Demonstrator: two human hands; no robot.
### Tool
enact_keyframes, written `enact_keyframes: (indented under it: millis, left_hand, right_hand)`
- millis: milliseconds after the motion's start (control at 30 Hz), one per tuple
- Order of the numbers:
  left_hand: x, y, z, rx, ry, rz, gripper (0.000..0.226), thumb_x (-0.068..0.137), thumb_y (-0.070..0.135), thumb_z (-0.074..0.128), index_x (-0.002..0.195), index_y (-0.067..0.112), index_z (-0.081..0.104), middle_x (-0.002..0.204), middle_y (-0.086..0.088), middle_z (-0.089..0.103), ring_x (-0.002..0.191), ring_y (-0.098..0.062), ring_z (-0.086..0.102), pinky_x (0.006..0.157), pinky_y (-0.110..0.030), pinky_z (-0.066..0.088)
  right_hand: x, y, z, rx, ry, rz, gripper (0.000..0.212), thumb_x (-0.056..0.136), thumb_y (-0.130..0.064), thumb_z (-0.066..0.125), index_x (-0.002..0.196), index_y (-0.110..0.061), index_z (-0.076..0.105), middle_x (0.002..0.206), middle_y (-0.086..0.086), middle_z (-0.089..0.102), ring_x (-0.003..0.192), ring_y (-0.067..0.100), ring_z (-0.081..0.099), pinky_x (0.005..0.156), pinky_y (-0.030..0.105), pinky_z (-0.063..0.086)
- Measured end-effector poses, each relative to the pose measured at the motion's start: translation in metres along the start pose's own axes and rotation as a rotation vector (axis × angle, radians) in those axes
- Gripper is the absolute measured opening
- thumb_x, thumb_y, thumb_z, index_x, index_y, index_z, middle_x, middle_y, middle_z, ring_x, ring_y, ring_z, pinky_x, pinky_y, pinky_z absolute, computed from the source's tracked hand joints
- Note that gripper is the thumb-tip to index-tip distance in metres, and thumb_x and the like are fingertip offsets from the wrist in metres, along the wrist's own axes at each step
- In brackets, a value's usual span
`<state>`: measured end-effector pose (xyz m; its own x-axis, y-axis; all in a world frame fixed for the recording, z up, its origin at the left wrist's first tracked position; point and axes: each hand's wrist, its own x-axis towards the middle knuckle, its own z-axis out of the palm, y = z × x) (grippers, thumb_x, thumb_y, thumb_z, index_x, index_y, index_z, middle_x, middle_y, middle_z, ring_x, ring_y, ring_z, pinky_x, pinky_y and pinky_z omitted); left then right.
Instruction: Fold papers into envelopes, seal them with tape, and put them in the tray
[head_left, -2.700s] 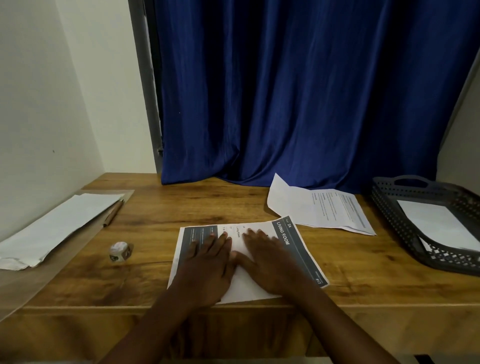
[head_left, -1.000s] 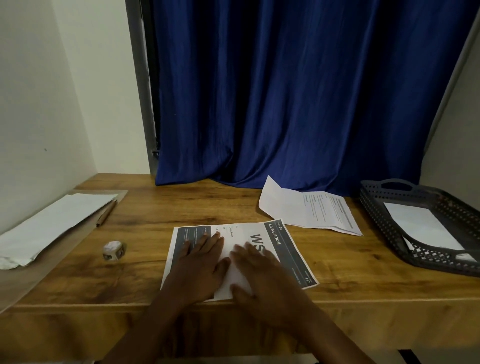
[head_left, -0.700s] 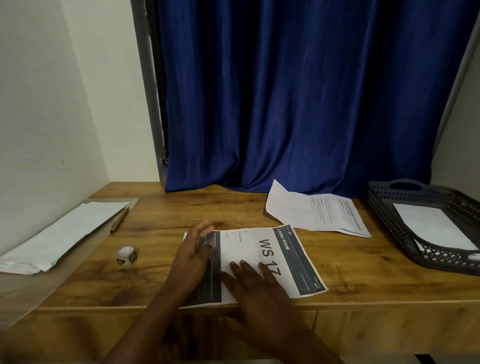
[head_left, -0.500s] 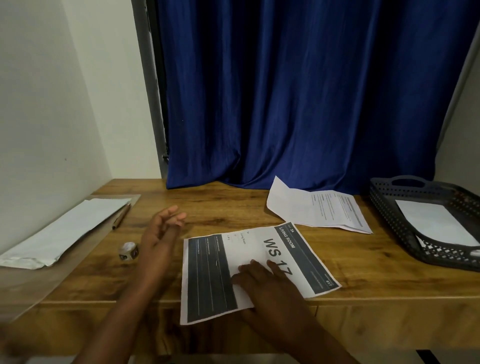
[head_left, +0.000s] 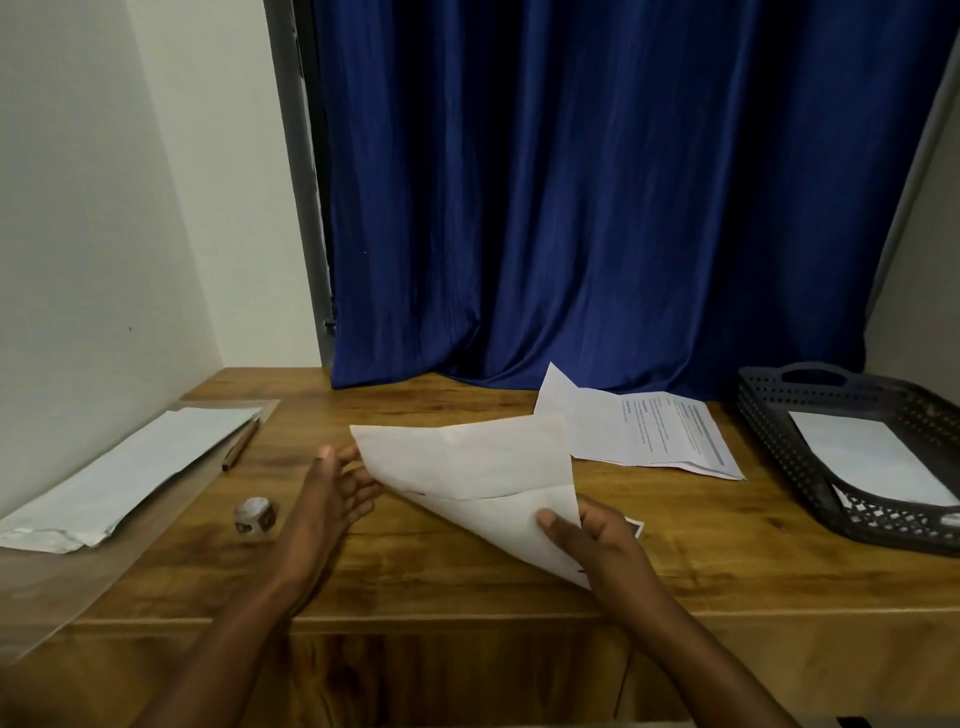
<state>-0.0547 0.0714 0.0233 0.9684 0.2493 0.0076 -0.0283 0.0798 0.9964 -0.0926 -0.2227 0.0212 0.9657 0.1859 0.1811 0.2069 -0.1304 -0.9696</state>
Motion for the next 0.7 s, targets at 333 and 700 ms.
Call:
enact_keyframes:
  millis: [333,700]
  left_hand:
    - [-0.005,-0.008,0.031,0.398,-0.106,0.27,0.062,0.086,0.026,0.079,0.139,0.033,0.046,0.121,0.013,0.069,0.109,-0.004,0.067,0.096,-0.037,0.057]
    - [-0.001,-0.021,0.035,0.66,-0.218,0.384,0.073,0.089,0.036,0.075,0.147,0.042,0.031,0.106,0.017,0.07,0.097,0.0,0.064,0.088,-0.025,0.052]
  right_hand:
    - [0.025,0.014,-0.015,-0.053,0.254,0.018,0.013,0.095,-0.025,0.065,0.106,-0.03,0.07,0.101,-0.015,0.075,0.093,0.005,0.07,0.07,0.02,0.055]
    - [0.032,0.028,-0.024,-0.191,0.555,-0.016,0.067,0.094,-0.031,0.065,0.152,-0.032,0.03,0.15,-0.004,0.044,0.131,0.016,0.048,0.1,0.031,0.043]
